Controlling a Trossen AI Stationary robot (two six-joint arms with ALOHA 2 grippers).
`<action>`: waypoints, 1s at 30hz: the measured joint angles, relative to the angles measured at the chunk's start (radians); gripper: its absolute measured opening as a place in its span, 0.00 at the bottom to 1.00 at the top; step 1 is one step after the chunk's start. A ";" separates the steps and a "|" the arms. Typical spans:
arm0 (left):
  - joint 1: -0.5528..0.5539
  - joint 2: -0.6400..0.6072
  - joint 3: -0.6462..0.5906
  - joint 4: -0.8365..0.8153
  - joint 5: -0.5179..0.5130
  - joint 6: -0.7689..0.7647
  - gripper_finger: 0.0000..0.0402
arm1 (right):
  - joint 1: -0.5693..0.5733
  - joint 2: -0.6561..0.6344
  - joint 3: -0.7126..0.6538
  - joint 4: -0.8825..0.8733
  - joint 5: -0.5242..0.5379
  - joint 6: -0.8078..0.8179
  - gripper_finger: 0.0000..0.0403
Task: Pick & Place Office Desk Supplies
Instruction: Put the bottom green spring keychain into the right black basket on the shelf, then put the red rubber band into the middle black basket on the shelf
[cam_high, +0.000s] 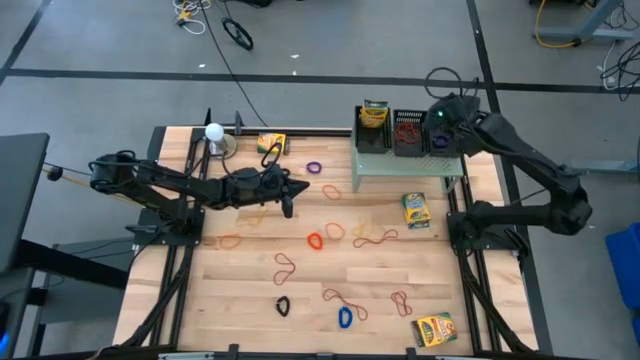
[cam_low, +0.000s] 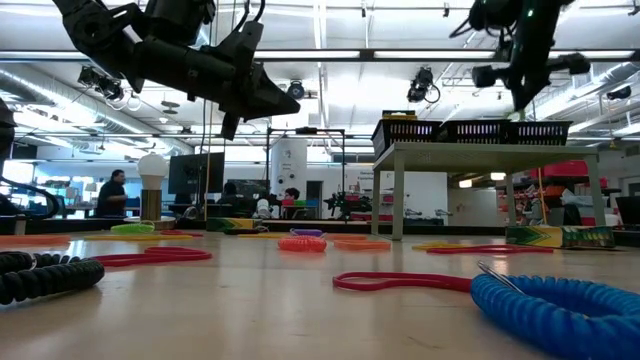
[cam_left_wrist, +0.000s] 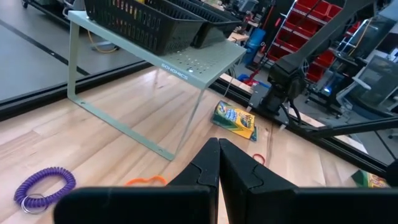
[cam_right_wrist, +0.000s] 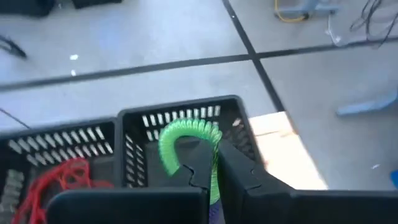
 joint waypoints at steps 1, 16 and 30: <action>0.000 0.000 0.000 0.000 0.000 0.001 0.02 | -0.012 0.002 -0.018 0.027 -0.009 0.017 0.04; 0.000 0.000 0.000 0.003 0.046 0.003 0.02 | -0.037 0.007 -0.132 0.134 0.060 0.292 0.16; 0.003 -0.006 -0.002 -0.027 0.091 -0.028 0.02 | -0.019 -0.100 -0.133 0.154 -0.219 0.016 0.34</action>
